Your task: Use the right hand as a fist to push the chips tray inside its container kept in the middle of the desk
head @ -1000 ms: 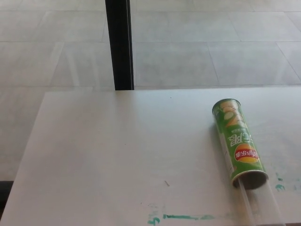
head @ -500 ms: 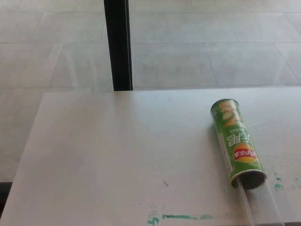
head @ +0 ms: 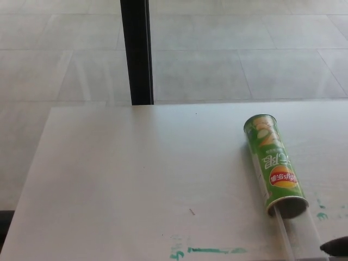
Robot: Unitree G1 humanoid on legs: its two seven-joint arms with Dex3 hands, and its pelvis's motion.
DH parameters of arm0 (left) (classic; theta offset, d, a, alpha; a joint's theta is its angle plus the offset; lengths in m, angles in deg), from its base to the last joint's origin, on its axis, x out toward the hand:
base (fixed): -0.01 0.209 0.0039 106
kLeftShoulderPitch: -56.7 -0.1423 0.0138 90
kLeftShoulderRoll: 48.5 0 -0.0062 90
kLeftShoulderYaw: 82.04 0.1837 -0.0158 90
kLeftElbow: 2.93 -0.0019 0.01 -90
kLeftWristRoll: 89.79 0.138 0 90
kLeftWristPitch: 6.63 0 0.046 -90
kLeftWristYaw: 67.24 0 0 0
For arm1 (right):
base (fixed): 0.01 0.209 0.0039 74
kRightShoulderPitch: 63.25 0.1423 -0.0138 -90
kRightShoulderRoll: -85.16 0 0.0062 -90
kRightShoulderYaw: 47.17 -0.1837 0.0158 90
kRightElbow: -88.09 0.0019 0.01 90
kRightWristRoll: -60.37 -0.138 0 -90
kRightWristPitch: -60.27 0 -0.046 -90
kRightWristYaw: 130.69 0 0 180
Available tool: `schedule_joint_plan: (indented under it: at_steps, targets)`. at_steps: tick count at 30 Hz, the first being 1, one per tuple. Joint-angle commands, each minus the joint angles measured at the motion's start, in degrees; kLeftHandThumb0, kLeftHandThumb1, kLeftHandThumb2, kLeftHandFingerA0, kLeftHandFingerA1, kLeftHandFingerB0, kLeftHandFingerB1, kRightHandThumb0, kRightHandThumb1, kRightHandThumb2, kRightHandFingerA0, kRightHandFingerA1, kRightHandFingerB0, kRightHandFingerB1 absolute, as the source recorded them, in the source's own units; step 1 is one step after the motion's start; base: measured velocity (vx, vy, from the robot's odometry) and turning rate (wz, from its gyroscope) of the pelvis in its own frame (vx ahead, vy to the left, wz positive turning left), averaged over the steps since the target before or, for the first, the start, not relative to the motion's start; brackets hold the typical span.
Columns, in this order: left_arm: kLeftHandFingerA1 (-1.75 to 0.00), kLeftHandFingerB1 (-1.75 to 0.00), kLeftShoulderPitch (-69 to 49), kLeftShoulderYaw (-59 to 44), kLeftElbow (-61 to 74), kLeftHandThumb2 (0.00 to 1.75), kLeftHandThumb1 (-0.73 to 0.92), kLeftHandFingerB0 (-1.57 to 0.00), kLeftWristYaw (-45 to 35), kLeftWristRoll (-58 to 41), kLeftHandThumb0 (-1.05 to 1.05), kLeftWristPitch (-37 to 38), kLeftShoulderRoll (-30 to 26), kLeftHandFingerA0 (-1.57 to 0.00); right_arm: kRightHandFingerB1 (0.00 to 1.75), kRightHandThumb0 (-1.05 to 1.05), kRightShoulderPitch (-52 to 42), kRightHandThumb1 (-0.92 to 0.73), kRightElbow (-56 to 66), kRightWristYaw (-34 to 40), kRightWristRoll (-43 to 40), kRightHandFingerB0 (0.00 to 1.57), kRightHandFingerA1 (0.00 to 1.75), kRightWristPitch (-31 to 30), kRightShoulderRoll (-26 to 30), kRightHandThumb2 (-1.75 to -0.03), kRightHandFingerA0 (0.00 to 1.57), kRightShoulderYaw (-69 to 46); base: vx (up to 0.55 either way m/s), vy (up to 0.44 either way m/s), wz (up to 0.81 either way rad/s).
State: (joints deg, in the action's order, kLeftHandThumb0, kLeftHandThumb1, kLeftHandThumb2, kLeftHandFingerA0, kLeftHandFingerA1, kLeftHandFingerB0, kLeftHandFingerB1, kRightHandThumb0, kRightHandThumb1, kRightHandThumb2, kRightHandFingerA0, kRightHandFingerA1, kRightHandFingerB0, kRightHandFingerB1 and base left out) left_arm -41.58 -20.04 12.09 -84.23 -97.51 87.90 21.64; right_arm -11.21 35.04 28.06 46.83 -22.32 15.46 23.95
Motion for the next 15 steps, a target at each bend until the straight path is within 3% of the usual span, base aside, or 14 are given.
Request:
schedule_joint_plan:
  at_steps: [1,5,6,7,9,10,13,14,15]
  targets:
    - [-0.49,-0.40,-0.84,-0.23,0.02,0.64,0.79,-0.37,-1.01,-0.87,-0.67,1.49,-1.70,-0.47,0.45,-0.59,-1.81,-0.79,0.62,-10.23,8.15,0.61,0.67,2.14,8.31,-0.64,0.83,0.58,0.00,0.000,0.00]
    - [-0.48,-0.40,-0.84,-0.42,-0.03,0.63,0.78,-0.38,-0.95,-1.06,-0.66,1.46,-1.70,-0.48,0.45,-0.60,-1.55,-0.80,0.74,-8.98,13.40,0.61,0.66,2.86,9.55,-0.64,0.82,1.67,0.00,0.000,0.00]
    - [-0.60,-0.54,-0.81,-0.67,-0.03,0.98,0.61,-0.34,-0.96,-1.32,-0.68,1.44,-1.62,-0.43,0.46,-0.57,-1.18,-0.79,1.05,-8.34,18.63,0.60,0.66,2.80,10.56,-0.63,0.78,3.01,0.00,0.000,0.00]
    - [-0.60,-0.54,-0.86,-0.80,-0.02,0.98,0.61,-0.34,-1.12,-1.48,-0.68,1.47,-1.61,-0.43,0.47,-0.57,-0.70,-0.79,1.01,-7.85,22.61,0.61,0.67,2.84,11.33,-0.63,0.78,4.32,0.00,0.000,0.00]
    - [-0.60,-0.53,-0.68,-0.87,-0.01,0.98,0.62,-0.32,-1.04,-1.55,-0.66,1.27,-1.71,-0.43,0.48,-0.56,-0.09,-0.77,0.51,-7.62,25.40,0.60,0.69,1.99,11.89,-0.63,0.77,6.14,0.00,0.000,0.00]
    - [-0.51,-0.40,-0.62,-0.92,-0.12,0.63,0.78,-0.38,-0.85,-1.55,-0.65,1.36,-1.67,-0.50,0.49,-0.53,0.28,-0.77,0.00,-7.66,26.35,0.59,0.68,2.04,12.16,-0.63,0.76,7.00,0.00,0.000,0.00]
    - [-0.51,-0.40,-0.50,-0.94,-0.16,0.63,0.78,-0.38,-0.76,-1.57,-0.65,1.39,-1.60,-0.50,0.49,-0.53,0.64,-0.77,-0.18,-7.61,26.99,0.59,0.68,1.94,12.30,-0.63,0.76,7.45,0.00,0.000,0.00]
    - [-0.60,-0.53,-0.52,-0.62,-0.14,0.98,0.63,-0.33,-0.69,-1.23,-0.67,1.53,-1.67,-0.44,0.48,-0.56,0.94,-0.78,-0.58,-7.02,29.06,0.60,0.69,2.06,12.33,-0.63,0.78,8.21,0.00,0.000,0.00]
    - [-0.51,-0.41,-0.37,-0.92,-0.22,0.63,0.78,-0.39,-0.75,-1.54,-0.65,1.23,-1.66,-0.51,0.47,-0.57,1.55,-0.79,-0.97,-6.99,30.71,0.59,0.66,1.54,12.80,-0.63,0.76,9.17,0.00,0.000,0.00]
